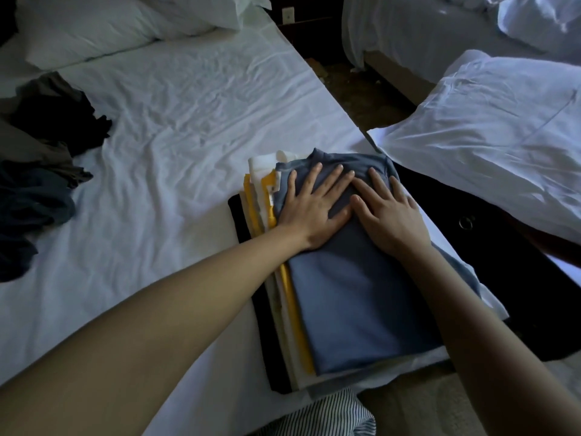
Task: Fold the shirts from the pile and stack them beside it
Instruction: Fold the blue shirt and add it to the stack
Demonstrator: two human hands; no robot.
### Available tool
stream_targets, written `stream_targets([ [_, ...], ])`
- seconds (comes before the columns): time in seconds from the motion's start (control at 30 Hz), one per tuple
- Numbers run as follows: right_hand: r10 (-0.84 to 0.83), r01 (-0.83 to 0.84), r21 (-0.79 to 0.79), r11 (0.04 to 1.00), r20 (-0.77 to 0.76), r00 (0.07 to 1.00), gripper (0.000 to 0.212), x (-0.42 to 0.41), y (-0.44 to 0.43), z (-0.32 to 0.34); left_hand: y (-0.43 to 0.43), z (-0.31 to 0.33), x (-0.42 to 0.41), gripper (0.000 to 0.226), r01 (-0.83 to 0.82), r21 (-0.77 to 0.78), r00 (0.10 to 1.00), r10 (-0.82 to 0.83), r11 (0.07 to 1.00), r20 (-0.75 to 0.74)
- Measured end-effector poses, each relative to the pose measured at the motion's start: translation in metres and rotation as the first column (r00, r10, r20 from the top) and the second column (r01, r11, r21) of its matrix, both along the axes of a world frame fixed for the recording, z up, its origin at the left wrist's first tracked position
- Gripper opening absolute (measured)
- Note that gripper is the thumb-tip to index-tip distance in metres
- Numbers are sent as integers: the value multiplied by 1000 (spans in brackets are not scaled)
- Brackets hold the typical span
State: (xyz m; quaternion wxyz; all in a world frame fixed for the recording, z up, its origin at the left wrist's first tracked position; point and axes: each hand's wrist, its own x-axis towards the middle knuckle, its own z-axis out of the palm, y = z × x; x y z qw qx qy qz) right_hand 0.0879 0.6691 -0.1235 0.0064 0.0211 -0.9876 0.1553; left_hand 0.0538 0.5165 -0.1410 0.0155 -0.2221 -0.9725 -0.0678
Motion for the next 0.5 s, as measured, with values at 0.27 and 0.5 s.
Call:
stream_targets([
  [0.27,22,-29,-124,992,-61,998,43,7,5,-8,1,1,37,82,-39,5,999,39,999,-36],
  [0.5,3,-3,-7,1000,-25,1000,45,13,0,0,-23,-24,141,49,542,-148,804,-562,827,-194],
])
